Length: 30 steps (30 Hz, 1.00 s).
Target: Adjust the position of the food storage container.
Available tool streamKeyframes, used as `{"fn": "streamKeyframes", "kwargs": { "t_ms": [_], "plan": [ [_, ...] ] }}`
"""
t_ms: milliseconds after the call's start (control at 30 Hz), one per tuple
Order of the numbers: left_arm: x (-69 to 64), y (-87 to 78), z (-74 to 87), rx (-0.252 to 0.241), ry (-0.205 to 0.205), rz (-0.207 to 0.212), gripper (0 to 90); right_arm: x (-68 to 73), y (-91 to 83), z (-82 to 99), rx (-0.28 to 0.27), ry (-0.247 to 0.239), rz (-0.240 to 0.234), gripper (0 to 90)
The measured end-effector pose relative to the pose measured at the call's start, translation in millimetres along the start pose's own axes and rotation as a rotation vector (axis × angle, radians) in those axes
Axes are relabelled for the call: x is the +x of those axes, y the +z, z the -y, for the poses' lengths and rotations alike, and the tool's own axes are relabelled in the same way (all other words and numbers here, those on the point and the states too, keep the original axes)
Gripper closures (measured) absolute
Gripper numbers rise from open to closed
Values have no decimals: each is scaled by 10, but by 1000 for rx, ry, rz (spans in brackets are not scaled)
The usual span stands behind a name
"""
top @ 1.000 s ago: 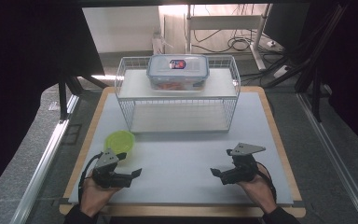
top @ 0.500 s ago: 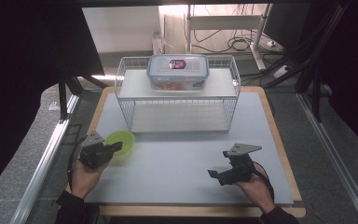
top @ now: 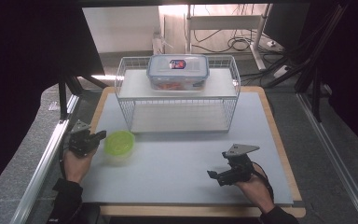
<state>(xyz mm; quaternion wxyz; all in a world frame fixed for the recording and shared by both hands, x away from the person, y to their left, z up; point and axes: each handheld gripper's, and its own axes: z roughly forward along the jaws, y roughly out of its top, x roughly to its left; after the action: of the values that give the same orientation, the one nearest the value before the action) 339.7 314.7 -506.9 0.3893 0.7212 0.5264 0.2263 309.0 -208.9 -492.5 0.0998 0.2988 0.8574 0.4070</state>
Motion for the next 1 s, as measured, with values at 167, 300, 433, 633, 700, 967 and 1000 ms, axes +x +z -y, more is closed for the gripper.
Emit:
{"fn": "streamKeyframes", "kwargs": {
  "t_ms": [167,300,433,633,700,967,1000],
  "plan": [
    [19,77,49,43,-9,-10,897,8,-4,-3,-1,1,-1,47],
    [-34,82,49,41,-4,-12,898,6,-1,0,2,-2,1,47],
    [-115,96,43,41,-2,8,898,5,1,0,7,-3,2,48],
    [-379,128,23,48,38,57,898,3,1,1,9,-2,4,48],
    [-484,141,13,50,59,74,898,0,5,4,9,0,5,48],
    [-826,244,-52,58,105,142,898,-10,13,11,13,10,4,48],
    [-858,256,-59,59,107,153,898,-12,14,12,13,10,4,48]
  ]
}}
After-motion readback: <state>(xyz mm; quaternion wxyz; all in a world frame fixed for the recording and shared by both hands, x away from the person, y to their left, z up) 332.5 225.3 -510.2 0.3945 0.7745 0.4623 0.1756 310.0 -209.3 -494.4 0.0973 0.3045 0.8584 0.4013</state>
